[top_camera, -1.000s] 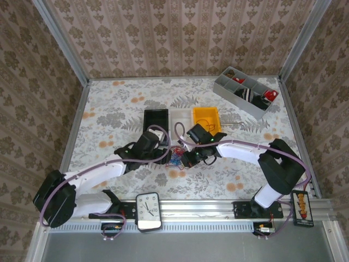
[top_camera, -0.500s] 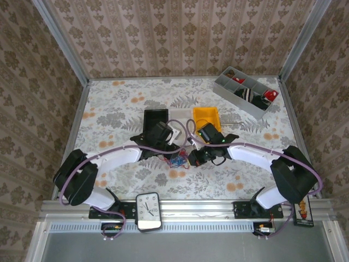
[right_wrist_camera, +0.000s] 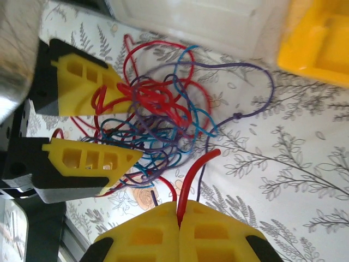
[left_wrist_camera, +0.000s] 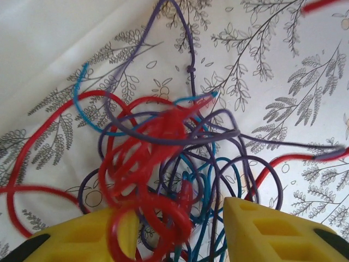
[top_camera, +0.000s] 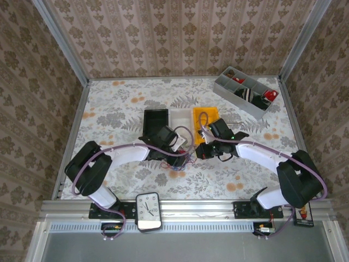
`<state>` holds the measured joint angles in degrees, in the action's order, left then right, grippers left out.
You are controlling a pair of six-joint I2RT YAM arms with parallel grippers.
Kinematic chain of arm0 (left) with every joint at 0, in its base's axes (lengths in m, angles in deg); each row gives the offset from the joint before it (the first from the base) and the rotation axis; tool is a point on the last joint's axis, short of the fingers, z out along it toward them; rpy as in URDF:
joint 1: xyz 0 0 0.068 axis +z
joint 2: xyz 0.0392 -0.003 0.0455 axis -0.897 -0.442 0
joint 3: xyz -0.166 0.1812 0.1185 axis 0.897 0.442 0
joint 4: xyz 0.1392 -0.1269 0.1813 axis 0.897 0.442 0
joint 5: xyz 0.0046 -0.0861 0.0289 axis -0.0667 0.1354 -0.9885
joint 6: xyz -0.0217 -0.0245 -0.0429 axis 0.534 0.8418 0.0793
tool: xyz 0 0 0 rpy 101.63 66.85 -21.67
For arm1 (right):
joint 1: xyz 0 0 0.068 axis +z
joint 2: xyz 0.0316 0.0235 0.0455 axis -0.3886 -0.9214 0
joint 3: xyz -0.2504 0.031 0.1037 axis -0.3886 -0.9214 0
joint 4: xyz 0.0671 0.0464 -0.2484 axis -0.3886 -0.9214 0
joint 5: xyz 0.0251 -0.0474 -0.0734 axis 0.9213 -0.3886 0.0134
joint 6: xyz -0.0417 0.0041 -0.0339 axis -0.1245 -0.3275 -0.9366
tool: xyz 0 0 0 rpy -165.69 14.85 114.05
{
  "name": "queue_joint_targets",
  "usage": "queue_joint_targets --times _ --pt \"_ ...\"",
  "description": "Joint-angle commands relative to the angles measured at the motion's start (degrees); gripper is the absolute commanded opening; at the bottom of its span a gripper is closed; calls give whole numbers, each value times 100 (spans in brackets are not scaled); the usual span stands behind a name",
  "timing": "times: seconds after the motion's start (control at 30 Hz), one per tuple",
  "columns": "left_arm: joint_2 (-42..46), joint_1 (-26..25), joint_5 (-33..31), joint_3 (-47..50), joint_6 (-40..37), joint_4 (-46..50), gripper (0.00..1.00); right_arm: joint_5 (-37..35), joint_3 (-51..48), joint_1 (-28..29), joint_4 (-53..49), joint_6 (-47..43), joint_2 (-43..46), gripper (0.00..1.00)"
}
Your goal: Untangle the cables
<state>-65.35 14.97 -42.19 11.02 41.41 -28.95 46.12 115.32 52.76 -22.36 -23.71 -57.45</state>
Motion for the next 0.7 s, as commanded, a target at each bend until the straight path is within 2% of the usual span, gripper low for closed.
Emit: queue_joint_targets --times 0.0,0.1,0.2,0.33,0.47,0.57,0.67 --pt "-180 -59 138 -6 -72 83 36 -378 -115 -193 119 247 371 2" --pt "-282 -17 75 39 16 -11 19 -772 -218 -467 160 463 646 0" --pt "-350 -7 -178 59 32 39 1 -1463 -250 -827 -13 643 993 0" --pt "-326 2 -457 225 40 114 0 -2715 -95 -1377 -583 795 1445 0" --pt "-274 27 -595 481 198 64 0 -3518 51 -1887 -1002 933 1773 0" --pt "-205 29 -958 597 421 204 0 -4232 198 -2178 -1260 880 1851 0" --pt "-52 40 -1288 743 630 346 0 -4531 310 -2697 -1446 1003 1860 0"
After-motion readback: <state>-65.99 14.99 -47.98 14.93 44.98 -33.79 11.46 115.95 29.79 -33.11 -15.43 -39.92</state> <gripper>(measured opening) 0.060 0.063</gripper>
